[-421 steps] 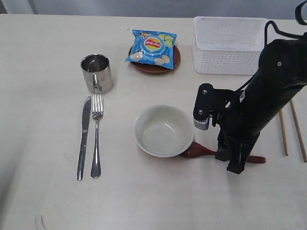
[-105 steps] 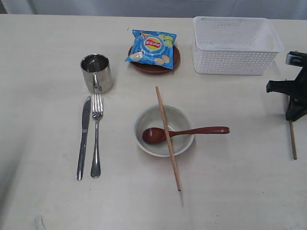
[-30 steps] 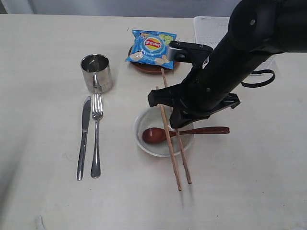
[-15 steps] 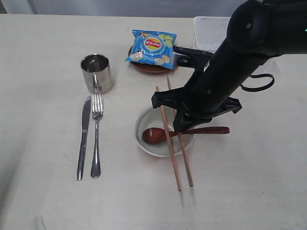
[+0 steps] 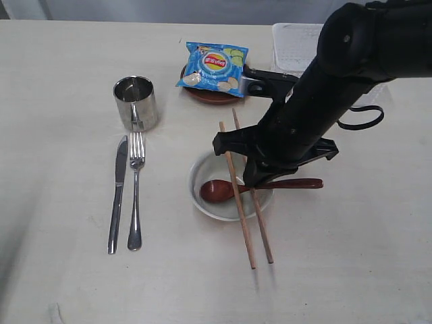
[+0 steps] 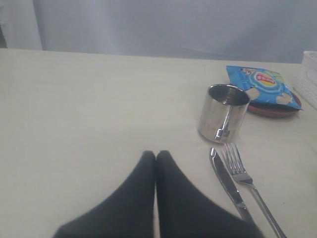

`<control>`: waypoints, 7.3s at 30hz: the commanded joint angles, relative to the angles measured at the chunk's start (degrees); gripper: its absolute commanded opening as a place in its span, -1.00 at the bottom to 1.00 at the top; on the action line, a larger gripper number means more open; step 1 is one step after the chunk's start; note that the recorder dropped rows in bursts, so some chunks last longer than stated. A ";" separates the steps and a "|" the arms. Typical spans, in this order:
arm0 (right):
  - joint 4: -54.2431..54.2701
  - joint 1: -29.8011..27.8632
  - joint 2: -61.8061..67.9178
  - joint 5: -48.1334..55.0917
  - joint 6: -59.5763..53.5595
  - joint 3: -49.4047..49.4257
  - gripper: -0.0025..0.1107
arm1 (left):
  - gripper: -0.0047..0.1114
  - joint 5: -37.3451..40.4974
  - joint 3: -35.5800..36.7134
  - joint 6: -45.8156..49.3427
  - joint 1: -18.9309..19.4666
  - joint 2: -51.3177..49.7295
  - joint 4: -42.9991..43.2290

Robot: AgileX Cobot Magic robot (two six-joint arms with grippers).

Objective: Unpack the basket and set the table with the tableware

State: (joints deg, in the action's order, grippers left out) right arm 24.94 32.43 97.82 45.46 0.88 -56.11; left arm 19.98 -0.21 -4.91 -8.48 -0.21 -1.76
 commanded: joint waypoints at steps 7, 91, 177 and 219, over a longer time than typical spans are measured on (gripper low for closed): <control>3.20 -0.31 -0.31 -1.38 -2.44 0.21 -0.30 | -0.92 -0.12 0.21 0.17 -0.27 0.21 0.05; -6.91 9.99 -6.88 1.52 -5.00 10.23 -0.92 | -0.92 -0.12 0.21 0.17 -0.27 0.21 0.05; -73.55 2.96 -65.72 -16.40 38.25 17.75 -0.92 | -0.92 -0.12 0.21 0.17 -0.27 0.21 0.05; -21.00 -32.78 -97.82 -32.33 3.95 52.21 -0.92 | -0.92 -0.12 0.21 0.17 -0.27 0.21 0.05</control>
State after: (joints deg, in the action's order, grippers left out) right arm 3.58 -0.05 0.36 11.09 6.45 -4.14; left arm 19.98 -0.21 -4.91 -8.48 -0.21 -1.76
